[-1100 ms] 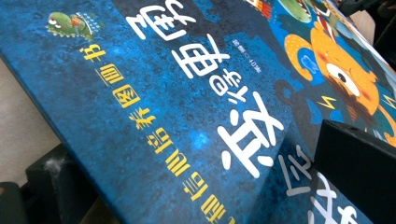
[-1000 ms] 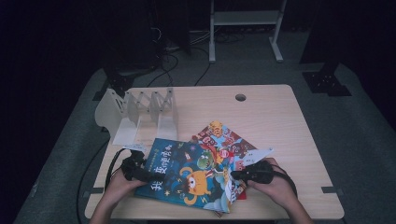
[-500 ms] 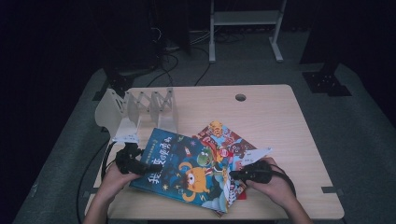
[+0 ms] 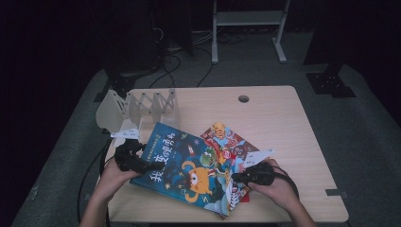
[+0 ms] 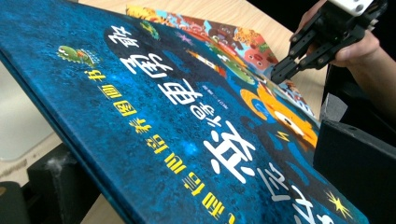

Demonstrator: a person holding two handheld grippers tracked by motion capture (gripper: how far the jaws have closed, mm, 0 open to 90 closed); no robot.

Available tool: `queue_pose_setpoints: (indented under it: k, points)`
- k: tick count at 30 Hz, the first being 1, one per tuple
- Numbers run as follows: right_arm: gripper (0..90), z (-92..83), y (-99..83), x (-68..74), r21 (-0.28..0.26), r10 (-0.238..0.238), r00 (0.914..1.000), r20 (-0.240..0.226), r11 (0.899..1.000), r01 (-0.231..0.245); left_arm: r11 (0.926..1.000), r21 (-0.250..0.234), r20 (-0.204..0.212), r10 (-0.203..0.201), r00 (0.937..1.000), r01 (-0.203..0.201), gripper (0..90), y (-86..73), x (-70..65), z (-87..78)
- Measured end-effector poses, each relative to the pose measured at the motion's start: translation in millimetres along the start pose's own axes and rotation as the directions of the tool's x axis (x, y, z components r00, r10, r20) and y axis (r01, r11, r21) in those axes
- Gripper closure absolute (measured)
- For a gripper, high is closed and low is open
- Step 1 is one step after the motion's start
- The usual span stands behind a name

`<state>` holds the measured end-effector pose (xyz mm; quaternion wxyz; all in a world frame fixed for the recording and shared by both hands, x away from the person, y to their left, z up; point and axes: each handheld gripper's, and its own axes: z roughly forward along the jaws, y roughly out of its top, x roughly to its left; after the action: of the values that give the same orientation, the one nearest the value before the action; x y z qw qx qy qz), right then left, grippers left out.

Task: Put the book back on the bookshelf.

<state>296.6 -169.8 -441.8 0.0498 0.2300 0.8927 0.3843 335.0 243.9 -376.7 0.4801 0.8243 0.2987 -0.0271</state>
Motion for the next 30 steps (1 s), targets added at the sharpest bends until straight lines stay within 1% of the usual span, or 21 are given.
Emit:
queue_pose_setpoints:
  k: [7, 11, 13, 15, 18, 19, 20, 21, 27, 30]
  points:
    - [87.5, 0.2, 0.3, -0.3, 0.001, 0.002, 1.0, -0.005, 1.0, -0.002, 0.9994, 0.014, 0.012, 0.031, 0.9995, -0.031, 0.0, 18.8, -9.2, -4.5]
    - [87.5, 0.3, 0.2, -0.5, 0.0, 0.002, 1.0, -0.006, 1.0, -0.002, 0.9992, 0.018, 0.013, 0.037, 0.9992, -0.037, 0.0, 24.1, -12.2, -4.9]
    - [87.4, 0.3, 0.3, -0.5, 0.001, 0.003, 1.0, -0.006, 1.0, -0.003, 0.9989, 0.023, 0.014, 0.039, 0.9991, -0.04, 0.0, 29.9, -14.9, -5.4]
    - [87.4, 0.3, 0.4, -0.5, 0.001, 0.003, 1.0, -0.007, 1.0, -0.003, 0.9991, 0.022, 0.015, 0.037, 0.9992, -0.037, 0.0, 31.3, -15.6, -5.3]
    - [87.3, 0.5, 0.4, -0.4, 0.0, 0.003, 1.0, -0.007, 1.0, -0.003, 0.9986, 0.029, 0.012, 0.043, 0.999, -0.043, 0.0, 41.0, -18.9, -5.9]
    - [87.3, 0.6, 0.4, -0.4, -0.001, 0.002, 1.0, -0.007, 1.0, -0.002, 0.9986, 0.032, 0.009, 0.041, 0.9991, -0.041, 0.6, 44.5, -19.7, -6.4]
    - [86.9, 1.0, 0.6, 0.1, -0.002, 0.006, 1.0, -0.008, 1.0, -0.006, 0.9986, 0.032, 0.009, 0.041, 0.9991, -0.041, 1.5, 44.5, -19.7, -6.4]
    - [86.7, 1.4, 0.8, 0.3, -0.004, 0.01, 0.9999, -0.011, 1.0, -0.01, 0.9982, 0.041, 0.012, 0.043, 0.999, -0.043, 2.7, 51.1, -19.7, -7.9]
    - [86.4, 4.1, 2.8, 2.2, -0.007, 0.011, 0.9997, -0.022, 1.0, -0.011, 0.9965, 0.063, 0.019, 0.054, 0.9984, -0.055, 8.5, 69.8, -17.8, -9.6]
    - [86.6, 4.9, 3.4, 3.1, -0.008, 0.006, 0.9997, -0.022, 1.0, -0.006, 0.9957, 0.074, 0.018, 0.054, 0.9984, -0.055, 12.4, 75.9, -16.4, -10.2]
